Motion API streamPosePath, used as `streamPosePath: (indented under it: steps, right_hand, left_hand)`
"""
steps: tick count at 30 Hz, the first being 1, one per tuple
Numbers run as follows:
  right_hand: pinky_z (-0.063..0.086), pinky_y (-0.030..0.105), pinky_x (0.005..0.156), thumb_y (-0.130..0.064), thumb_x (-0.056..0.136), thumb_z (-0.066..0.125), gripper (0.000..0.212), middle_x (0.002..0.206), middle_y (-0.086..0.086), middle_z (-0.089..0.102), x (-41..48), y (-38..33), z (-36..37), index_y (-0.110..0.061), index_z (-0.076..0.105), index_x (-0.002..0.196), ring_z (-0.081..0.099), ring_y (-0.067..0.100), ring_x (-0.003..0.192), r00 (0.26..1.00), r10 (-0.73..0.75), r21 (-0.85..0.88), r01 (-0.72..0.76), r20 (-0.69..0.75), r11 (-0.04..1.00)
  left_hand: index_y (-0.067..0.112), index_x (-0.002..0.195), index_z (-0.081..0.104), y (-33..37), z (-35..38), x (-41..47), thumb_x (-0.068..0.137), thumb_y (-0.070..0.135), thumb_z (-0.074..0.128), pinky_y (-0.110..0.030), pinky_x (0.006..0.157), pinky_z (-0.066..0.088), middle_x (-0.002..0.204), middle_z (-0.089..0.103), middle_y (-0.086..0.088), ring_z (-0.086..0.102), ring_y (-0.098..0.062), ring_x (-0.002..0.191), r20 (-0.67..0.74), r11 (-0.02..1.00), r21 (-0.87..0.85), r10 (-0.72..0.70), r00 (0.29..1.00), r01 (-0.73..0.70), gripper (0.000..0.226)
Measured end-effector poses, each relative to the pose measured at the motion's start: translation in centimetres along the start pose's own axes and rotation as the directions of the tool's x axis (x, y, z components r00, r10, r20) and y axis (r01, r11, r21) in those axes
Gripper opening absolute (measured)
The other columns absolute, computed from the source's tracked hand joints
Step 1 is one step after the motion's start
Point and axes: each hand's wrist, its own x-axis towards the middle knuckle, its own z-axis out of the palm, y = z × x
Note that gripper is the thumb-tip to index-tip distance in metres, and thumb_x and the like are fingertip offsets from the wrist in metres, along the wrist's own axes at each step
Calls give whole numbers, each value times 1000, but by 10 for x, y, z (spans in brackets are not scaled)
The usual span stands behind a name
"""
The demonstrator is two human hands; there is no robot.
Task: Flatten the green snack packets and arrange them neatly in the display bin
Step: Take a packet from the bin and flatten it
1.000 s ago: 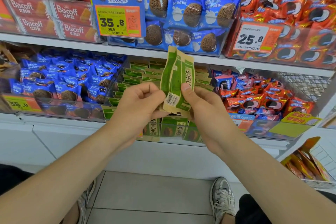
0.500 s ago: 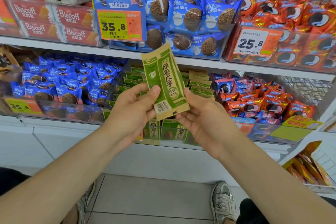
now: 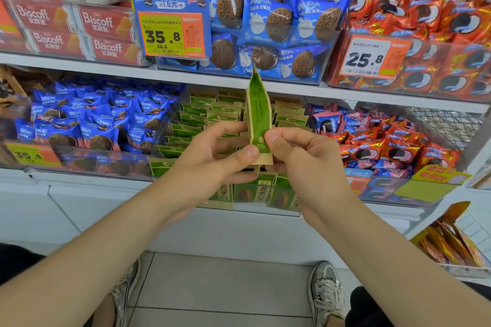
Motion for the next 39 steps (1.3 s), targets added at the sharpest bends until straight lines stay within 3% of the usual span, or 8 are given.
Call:
streamPosePath:
  steps: [8,12,16,20,27,31,35,39]
  right_hand:
    - [60,27,61,-6,98,72,8,85,12,81,0,-7,-6,-5,79,95,77,23,72,969,0,-179,46,248,983]
    - [59,32,62,-9,96,76,11,74,11,77,-6,-9,-3,-6,77,86,74,23,66,882,111,-274,21,457,962]
    - [62,41,59,-25,102,71,24,68,6,74,4,1,2,-7,72,86,73,24,61,969,-123,-282,183,216,942]
    - [53,47,58,-32,106,61,31,64,1,65,16,13,-1,-17,71,80,62,22,61,899,-413,-535,424,147,731]
    - [55,64,73,-28,109,59,42,83,32,67,17,13,3,1,73,82,59,39,67,974,-193,-279,219,117,935]
    - [53,52,66,-27,107,64,35,75,21,69,18,9,-2,-5,75,82,61,38,70,946,-292,-407,324,142,854]
    - [47,19,81,-44,95,75,28,105,-9,66,19,-4,-11,-32,68,119,60,3,96,897,-336,-508,440,288,740]
    - [54,45,66,-45,82,88,28,79,0,69,29,-11,-29,-23,71,86,64,20,74,840,-136,-595,477,525,647]
  left_hand:
    - [13,111,56,5,5,5,99,36,72,-41,85,64,101,77,-4,77,-23,93,-152,994,-92,43,988,-57,30]
    - [18,108,56,6,8,4,111,40,49,-20,64,51,74,64,11,61,-3,67,-338,975,140,211,917,-173,24]
    - [18,108,54,0,12,-2,113,36,45,-20,72,45,85,58,15,57,-1,76,-128,835,459,402,907,-305,21]
    - [18,101,49,-6,21,-8,115,30,40,-28,61,40,76,48,8,47,-9,66,16,740,559,441,897,-374,21]
    - [17,96,53,-3,18,-4,115,27,41,-32,65,42,74,52,9,49,-9,66,-55,864,430,313,948,-260,25]
    - [16,97,54,-5,13,0,115,29,43,-30,64,40,73,51,10,48,-7,65,-46,852,458,308,950,-254,25]
    - [19,95,57,0,2,2,113,28,49,-44,69,52,87,64,-13,62,-22,77,8,849,458,292,956,-263,22]
    - [26,92,62,-5,-1,-1,110,31,55,-45,66,54,84,70,-4,68,-21,74,89,843,480,231,969,-245,20]
